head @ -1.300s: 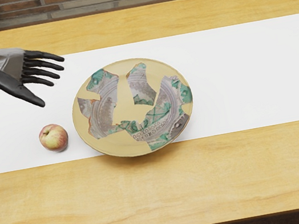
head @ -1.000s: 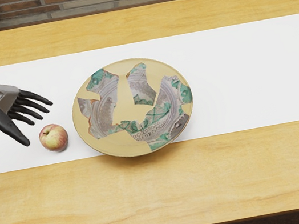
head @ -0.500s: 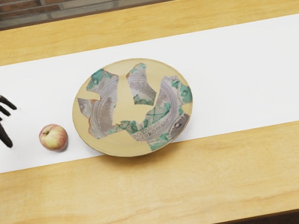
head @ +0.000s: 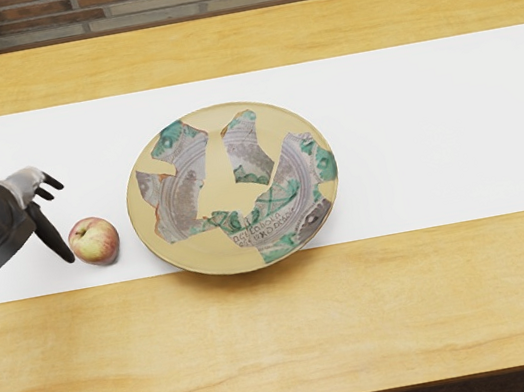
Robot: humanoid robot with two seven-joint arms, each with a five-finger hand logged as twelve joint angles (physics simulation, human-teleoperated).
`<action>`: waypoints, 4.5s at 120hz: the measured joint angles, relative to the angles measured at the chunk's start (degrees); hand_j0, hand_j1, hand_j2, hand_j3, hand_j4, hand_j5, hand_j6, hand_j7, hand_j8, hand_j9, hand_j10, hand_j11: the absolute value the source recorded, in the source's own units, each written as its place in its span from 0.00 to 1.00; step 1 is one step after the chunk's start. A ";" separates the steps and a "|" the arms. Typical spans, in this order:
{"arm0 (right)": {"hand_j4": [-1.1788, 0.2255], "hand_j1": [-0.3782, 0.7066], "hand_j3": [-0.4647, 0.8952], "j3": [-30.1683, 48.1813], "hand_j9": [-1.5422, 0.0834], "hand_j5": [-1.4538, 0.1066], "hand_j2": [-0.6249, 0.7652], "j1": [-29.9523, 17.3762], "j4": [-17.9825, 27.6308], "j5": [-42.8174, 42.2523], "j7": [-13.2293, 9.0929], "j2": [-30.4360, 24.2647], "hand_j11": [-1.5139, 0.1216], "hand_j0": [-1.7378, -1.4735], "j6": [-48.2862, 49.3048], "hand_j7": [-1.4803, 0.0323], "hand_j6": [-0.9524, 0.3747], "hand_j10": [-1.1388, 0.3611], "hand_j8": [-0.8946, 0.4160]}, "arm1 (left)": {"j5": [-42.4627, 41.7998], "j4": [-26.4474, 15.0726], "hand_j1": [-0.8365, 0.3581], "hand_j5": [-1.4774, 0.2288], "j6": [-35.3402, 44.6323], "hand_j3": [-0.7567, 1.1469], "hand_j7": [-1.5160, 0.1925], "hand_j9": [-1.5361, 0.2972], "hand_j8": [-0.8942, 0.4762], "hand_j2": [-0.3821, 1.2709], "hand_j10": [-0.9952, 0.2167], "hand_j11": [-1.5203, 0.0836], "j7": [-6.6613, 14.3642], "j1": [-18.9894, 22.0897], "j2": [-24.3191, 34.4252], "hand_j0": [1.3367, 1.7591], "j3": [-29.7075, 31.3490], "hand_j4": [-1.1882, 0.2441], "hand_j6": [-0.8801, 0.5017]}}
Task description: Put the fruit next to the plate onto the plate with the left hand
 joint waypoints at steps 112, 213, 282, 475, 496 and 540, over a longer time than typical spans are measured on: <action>0.81 0.07 0.34 0.00 0.92 0.90 0.44 0.21 -0.03 -0.03 0.00 0.00 0.90 0.30 -0.01 0.95 0.69 0.74 0.66 | -0.32 6.92 0.74 0.68 1.56 0.40 0.70 0.66 0.47 0.26 0.61 0.75 0.00 6.38 -13.49 0.76 0.33 0.65 0.45; 0.81 0.07 0.34 -0.05 0.92 0.90 0.44 0.21 -0.01 -0.04 0.00 0.00 0.90 0.30 -0.01 0.95 0.69 0.74 0.66 | 0.27 11.15 0.61 0.35 1.38 0.40 0.37 0.35 0.36 0.44 0.30 0.39 0.06 8.79 -13.33 0.75 0.10 0.42 0.33; 0.81 0.07 0.34 -0.07 0.92 0.90 0.44 0.21 -0.03 -0.05 0.05 0.00 0.90 0.30 -0.01 0.95 0.69 0.74 0.66 | 0.60 13.02 0.58 0.28 1.12 0.40 0.31 0.30 0.38 0.51 0.30 0.33 0.02 9.47 -13.29 0.74 -0.78 0.48 0.37; 0.81 0.07 0.34 -0.08 0.92 0.90 0.44 0.21 -0.03 -0.05 0.09 0.00 0.90 0.30 -0.01 0.95 0.69 0.74 0.66 | -7.69 5.00 0.43 0.36 1.42 0.40 0.40 0.38 0.34 0.64 0.32 0.42 -0.03 -9.97 -26.62 0.76 -10.49 0.42 0.35; 0.81 0.07 0.34 -0.08 0.92 0.90 0.44 0.21 -0.02 -0.05 0.09 0.00 0.90 0.30 -0.01 0.95 0.69 0.74 0.66 | -7.75 5.69 0.60 0.53 1.51 0.40 0.56 0.54 0.41 0.42 0.48 0.60 -0.01 -9.84 -26.62 0.76 -10.48 0.55 0.40; 0.81 0.07 0.34 -0.08 0.92 0.90 0.44 0.37 -0.03 -0.05 0.09 0.00 0.90 0.30 -0.01 0.95 0.69 0.74 0.66 | -7.59 5.71 0.72 0.65 -4.62 0.40 0.67 0.64 0.46 0.29 0.59 0.72 0.00 -9.62 -8.70 0.76 -21.52 0.64 0.45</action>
